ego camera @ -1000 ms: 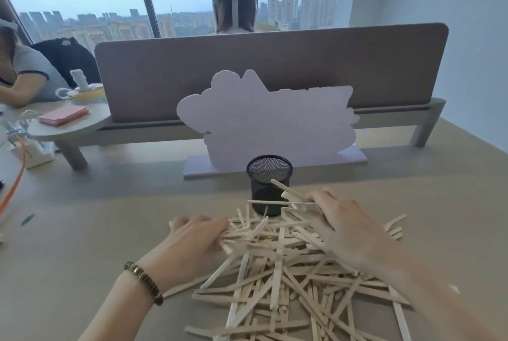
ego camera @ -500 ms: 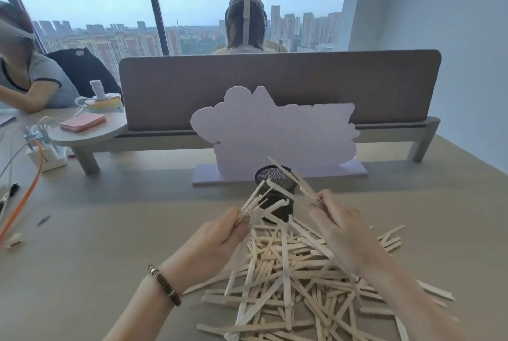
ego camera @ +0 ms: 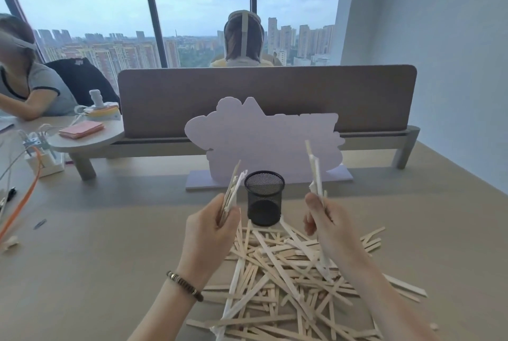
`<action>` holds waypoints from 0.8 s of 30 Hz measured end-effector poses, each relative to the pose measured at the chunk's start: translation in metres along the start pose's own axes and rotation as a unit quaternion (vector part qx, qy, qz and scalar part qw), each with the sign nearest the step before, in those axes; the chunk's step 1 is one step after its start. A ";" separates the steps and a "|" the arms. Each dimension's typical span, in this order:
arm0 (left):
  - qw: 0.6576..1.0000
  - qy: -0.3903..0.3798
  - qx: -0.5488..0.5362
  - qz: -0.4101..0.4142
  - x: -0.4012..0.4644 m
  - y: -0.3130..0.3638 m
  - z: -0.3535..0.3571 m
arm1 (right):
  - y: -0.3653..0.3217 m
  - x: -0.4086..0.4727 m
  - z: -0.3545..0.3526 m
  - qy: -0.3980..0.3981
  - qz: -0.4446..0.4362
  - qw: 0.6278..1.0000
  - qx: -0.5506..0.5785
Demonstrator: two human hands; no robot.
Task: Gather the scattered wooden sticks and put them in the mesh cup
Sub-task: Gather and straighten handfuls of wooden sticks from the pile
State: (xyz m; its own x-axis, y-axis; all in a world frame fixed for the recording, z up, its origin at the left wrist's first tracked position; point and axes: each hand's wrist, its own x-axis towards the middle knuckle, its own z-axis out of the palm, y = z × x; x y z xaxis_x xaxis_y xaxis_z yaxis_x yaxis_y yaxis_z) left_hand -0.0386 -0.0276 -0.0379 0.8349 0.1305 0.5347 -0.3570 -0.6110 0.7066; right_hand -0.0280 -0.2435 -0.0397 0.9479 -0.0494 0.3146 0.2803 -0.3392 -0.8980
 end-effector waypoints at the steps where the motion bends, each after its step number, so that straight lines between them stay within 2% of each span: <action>1: 1.000 0.000 0.001 0.012 -0.001 0.000 0.000 | 0.000 -0.001 -0.001 0.001 0.013 0.999 0.033; 5: 0.999 -0.001 -0.020 0.040 -0.002 -0.001 0.003 | -0.004 -0.007 -0.005 -0.010 0.079 0.974 0.213; 7: 0.999 0.004 -0.020 0.042 0.000 -0.005 0.006 | -0.007 -0.007 -0.004 -0.022 0.098 0.965 0.244; 15: 0.996 -0.046 -0.071 0.021 0.005 -0.016 0.010 | -0.004 -0.008 0.010 -0.045 0.084 0.972 0.216; 20: 0.993 -0.025 -0.114 -0.006 0.006 -0.013 0.012 | 0.002 -0.012 0.018 -0.047 0.044 0.982 0.175; 24: 0.986 -0.039 -0.160 -0.037 0.003 -0.010 0.015 | 0.009 -0.014 0.025 -0.045 0.036 0.988 0.144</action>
State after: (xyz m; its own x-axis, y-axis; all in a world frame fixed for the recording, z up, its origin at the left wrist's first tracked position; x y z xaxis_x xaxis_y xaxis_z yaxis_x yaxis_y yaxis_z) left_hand -0.0260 -0.0329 -0.0510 0.8889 0.0983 0.4474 -0.3968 -0.3227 0.8593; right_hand -0.0353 -0.2226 -0.0596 0.9732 0.0242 0.2289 0.2299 -0.0550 -0.9717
